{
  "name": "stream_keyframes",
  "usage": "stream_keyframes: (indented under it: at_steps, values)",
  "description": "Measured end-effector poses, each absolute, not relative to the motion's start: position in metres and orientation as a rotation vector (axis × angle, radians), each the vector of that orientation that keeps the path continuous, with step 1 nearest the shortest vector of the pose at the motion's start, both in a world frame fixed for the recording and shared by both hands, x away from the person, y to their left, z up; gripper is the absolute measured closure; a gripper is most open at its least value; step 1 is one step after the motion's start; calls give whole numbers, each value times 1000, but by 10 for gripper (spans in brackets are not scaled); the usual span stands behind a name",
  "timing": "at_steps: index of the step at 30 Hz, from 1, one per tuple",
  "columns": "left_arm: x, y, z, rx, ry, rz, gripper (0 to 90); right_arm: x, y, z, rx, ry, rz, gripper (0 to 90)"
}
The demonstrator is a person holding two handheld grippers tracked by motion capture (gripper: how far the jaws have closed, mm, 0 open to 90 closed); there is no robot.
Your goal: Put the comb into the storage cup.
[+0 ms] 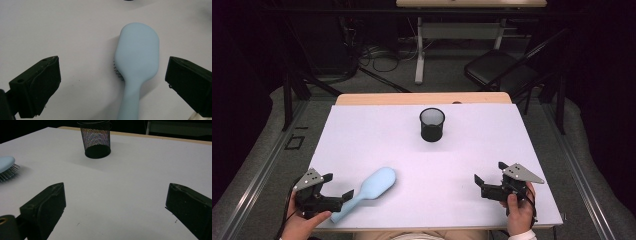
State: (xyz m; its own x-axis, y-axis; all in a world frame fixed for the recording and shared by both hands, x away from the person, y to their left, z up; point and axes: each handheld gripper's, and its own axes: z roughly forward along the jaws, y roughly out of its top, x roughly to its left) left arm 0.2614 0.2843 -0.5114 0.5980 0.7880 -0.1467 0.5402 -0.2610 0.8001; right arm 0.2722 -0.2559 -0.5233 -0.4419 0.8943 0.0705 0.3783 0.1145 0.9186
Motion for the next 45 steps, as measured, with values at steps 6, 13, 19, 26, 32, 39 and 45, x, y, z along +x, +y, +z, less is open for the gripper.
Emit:
stream_keyframes:
  at_steps: [6, 13, 19, 26, 32, 39, 45]
  values:
    - [264, 282, -507, 1977, 1041, 351, 5, 273, -255, -524, 1224, 1884, 1309, 24]
    - [266, 276, -502, 2049, 1012, 364, 5, 272, -255, -524, 1225, 1884, 1308, 24]
    - [270, 269, -498, 2121, 996, 362, 6, 273, -255, -524, 1229, 1885, 1308, 24]
    - [273, 263, -494, 2184, 980, 351, 6, 273, -255, -524, 1229, 1885, 1308, 24]
    - [277, 258, -492, 2233, 981, 329, 6, 273, -254, -524, 1225, 1887, 1306, 24]
    - [282, 255, -491, 2286, 985, 304, 6, 273, -254, -524, 1226, 1889, 1304, 24]
    - [286, 255, -489, 2307, 1000, 280, 6, 273, -254, -524, 1225, 1890, 1305, 24]
